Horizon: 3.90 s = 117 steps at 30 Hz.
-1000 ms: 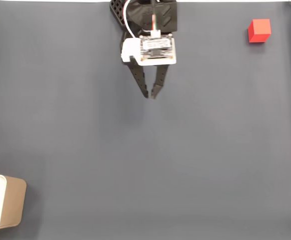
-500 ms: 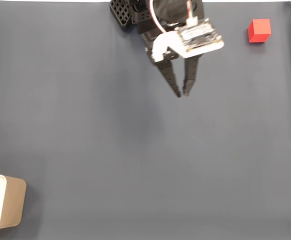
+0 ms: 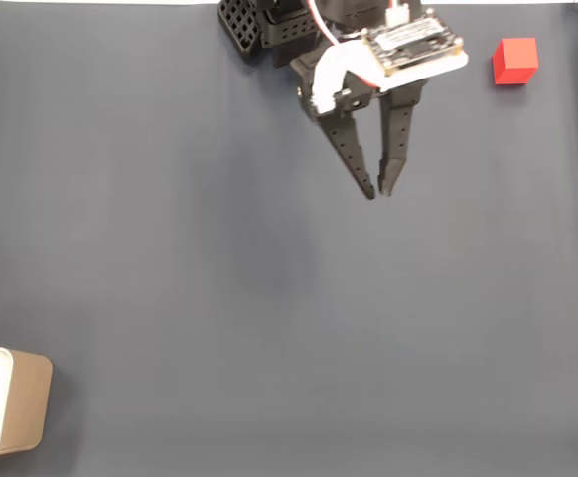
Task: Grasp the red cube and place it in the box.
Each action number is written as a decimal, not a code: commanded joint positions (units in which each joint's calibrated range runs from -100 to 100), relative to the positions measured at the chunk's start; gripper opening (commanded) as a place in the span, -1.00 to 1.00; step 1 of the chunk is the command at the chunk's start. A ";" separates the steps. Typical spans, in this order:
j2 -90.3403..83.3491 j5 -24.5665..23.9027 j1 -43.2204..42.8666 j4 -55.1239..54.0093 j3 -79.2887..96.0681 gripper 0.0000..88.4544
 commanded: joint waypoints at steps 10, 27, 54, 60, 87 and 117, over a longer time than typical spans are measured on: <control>-4.61 0.34 -15.92 9.02 -4.19 -0.98; -6.51 0.68 -37.66 15.01 1.38 -0.77; 2.50 9.72 -47.10 1.65 9.22 -0.29; 5.88 9.18 -47.53 -1.39 8.67 -0.17; 21.48 3.66 -49.37 -9.26 9.04 -0.12; 27.98 8.35 -46.32 -19.75 14.70 -0.11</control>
